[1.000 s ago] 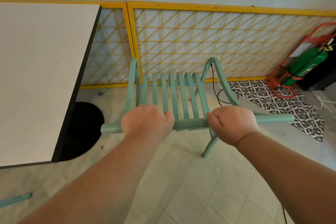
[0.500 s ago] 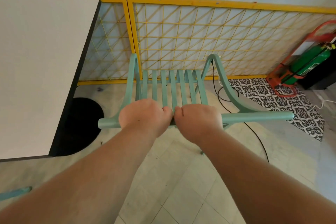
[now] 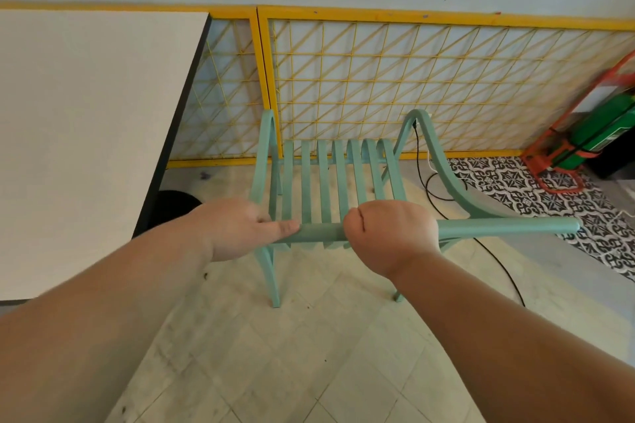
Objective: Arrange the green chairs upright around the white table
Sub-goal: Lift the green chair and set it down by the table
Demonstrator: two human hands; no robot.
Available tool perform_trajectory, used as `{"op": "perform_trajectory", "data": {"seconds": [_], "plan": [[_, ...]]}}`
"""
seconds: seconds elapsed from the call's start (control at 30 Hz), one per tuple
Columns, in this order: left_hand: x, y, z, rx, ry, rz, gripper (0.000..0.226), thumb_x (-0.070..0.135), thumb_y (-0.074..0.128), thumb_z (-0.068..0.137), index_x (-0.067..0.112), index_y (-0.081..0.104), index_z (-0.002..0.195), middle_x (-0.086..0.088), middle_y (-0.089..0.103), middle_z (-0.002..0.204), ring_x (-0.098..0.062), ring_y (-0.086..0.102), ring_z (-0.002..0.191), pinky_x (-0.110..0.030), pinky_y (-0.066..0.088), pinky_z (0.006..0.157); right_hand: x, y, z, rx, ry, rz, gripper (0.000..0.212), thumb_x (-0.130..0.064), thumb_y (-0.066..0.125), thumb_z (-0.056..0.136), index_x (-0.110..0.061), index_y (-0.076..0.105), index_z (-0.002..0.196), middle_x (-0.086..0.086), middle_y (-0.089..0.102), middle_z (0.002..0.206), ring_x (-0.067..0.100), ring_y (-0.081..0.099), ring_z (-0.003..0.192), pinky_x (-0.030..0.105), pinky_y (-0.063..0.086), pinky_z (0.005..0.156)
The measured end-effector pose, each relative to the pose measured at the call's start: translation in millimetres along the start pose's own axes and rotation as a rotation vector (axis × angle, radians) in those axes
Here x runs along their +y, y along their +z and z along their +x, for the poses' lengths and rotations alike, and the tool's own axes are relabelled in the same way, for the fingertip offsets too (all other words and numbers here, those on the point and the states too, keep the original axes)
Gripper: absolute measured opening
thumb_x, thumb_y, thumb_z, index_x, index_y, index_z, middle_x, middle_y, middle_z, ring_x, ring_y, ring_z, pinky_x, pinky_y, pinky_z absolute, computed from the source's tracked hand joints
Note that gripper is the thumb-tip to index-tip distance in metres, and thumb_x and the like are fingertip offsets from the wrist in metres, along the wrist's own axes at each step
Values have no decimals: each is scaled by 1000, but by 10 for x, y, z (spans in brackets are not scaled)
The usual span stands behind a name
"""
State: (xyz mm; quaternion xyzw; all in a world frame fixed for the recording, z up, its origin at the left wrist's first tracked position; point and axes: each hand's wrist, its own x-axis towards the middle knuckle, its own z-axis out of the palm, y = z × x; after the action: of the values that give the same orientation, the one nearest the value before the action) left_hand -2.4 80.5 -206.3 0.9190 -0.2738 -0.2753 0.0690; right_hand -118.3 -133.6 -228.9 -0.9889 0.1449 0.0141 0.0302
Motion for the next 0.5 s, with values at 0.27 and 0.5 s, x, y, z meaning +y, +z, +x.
{"op": "perform_trajectory", "data": {"seconds": [0.27, 0.5], "plan": [[286, 135, -76, 121, 92, 280, 93, 94, 5, 69, 16, 55, 60, -1, 43, 51, -18, 48, 48, -31, 33, 47, 145, -34, -13, 23, 42, 26, 45, -41, 33, 93, -18, 59, 63, -3, 52, 58, 18, 46, 49, 26, 35, 45], [707, 373, -162, 113, 53, 199, 92, 94, -1, 63, 18, 49, 59, 0, 42, 53, -20, 47, 48, -32, 37, 46, 528, -125, -22, -21, 8, 4, 43, -41, 37, 91, -15, 55, 61, 0, 55, 60, 20, 51, 55, 29, 39, 49]]}}
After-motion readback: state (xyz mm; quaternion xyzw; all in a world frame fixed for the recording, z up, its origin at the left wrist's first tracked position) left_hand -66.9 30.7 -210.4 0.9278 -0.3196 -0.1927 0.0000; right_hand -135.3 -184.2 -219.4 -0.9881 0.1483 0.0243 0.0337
